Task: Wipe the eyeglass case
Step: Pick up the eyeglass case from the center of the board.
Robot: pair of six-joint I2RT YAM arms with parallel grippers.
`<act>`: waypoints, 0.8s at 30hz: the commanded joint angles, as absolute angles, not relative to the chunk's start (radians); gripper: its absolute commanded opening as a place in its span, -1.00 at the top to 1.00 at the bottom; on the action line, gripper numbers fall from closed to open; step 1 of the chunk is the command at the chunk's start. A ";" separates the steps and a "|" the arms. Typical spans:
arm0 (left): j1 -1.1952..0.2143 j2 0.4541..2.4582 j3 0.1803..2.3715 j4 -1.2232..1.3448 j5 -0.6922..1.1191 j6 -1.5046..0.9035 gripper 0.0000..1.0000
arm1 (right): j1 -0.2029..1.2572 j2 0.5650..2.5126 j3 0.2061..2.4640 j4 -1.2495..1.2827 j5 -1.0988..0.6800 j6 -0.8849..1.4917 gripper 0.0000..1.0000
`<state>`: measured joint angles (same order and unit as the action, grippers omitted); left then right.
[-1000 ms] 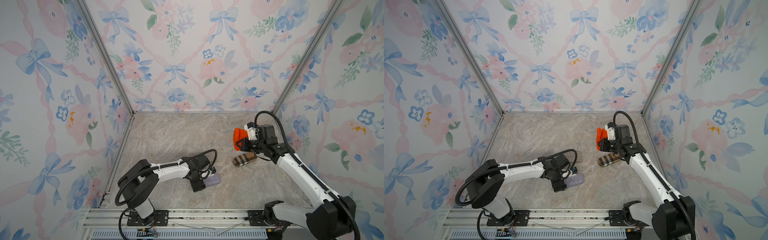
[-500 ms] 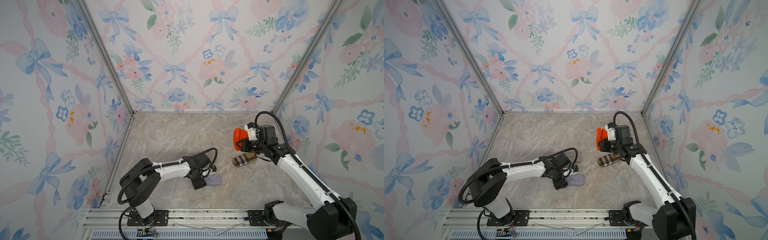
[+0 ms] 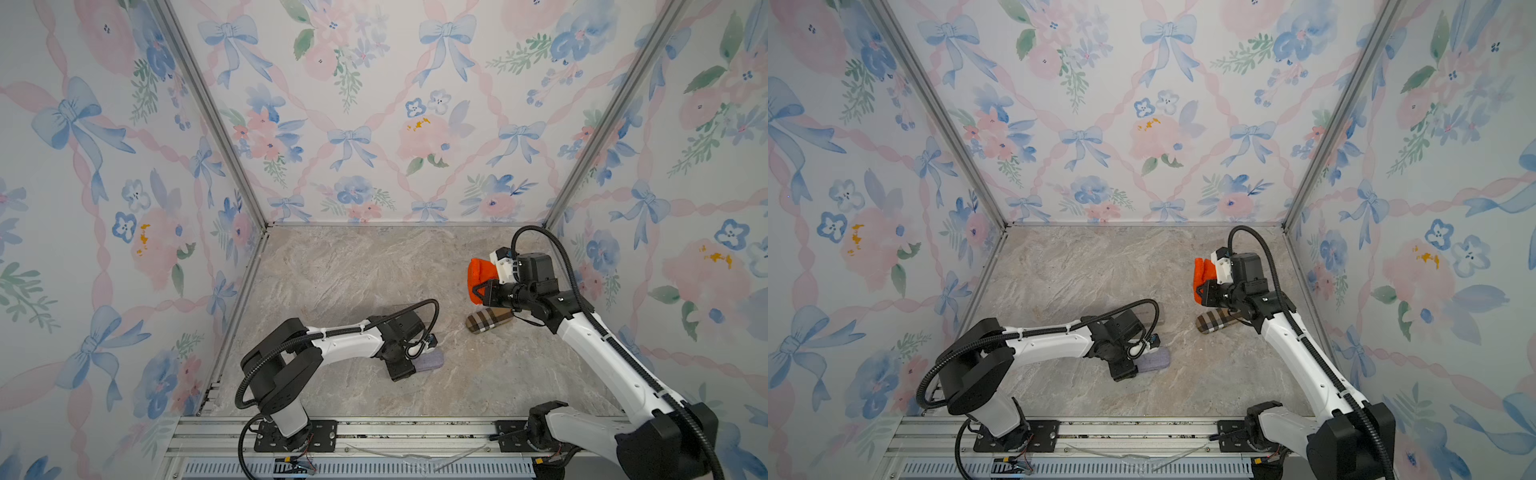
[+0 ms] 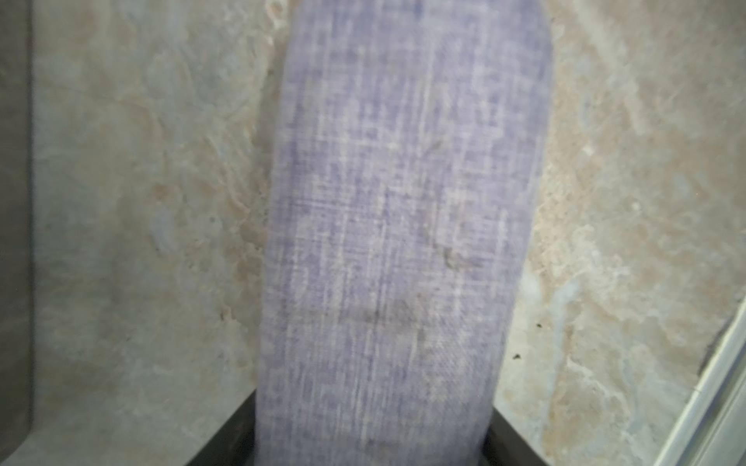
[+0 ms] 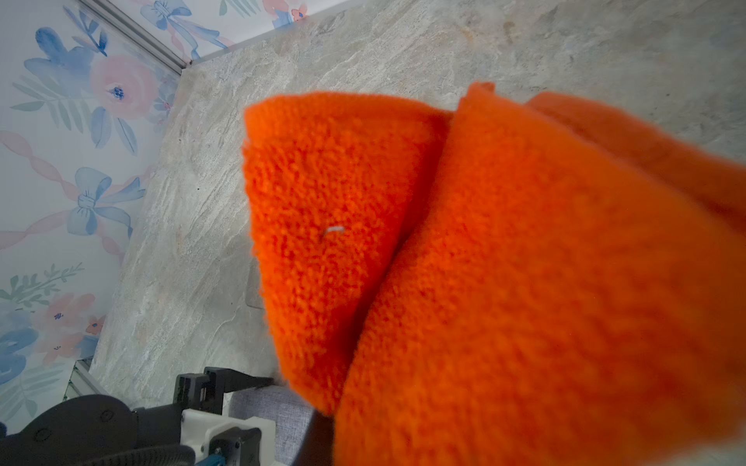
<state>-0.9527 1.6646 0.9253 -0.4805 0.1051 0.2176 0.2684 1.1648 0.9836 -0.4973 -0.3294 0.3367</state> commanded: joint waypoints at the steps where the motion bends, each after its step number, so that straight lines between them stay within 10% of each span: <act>1: -0.971 1.703 0.887 -0.515 0.144 0.188 -0.29 | 0.261 1.141 0.973 -0.502 -0.332 0.335 1.00; 9: -0.992 1.702 0.880 -0.517 0.122 0.161 -0.36 | 0.256 1.138 0.985 -0.511 -0.332 0.332 1.00; 14: -0.992 1.703 0.882 -0.515 0.120 0.159 0.17 | 0.255 1.121 1.014 -0.565 -0.328 0.322 1.00; 24: -1.031 1.534 0.963 -0.417 -0.011 0.158 0.27 | 0.276 0.985 1.019 -0.835 -0.523 0.336 1.00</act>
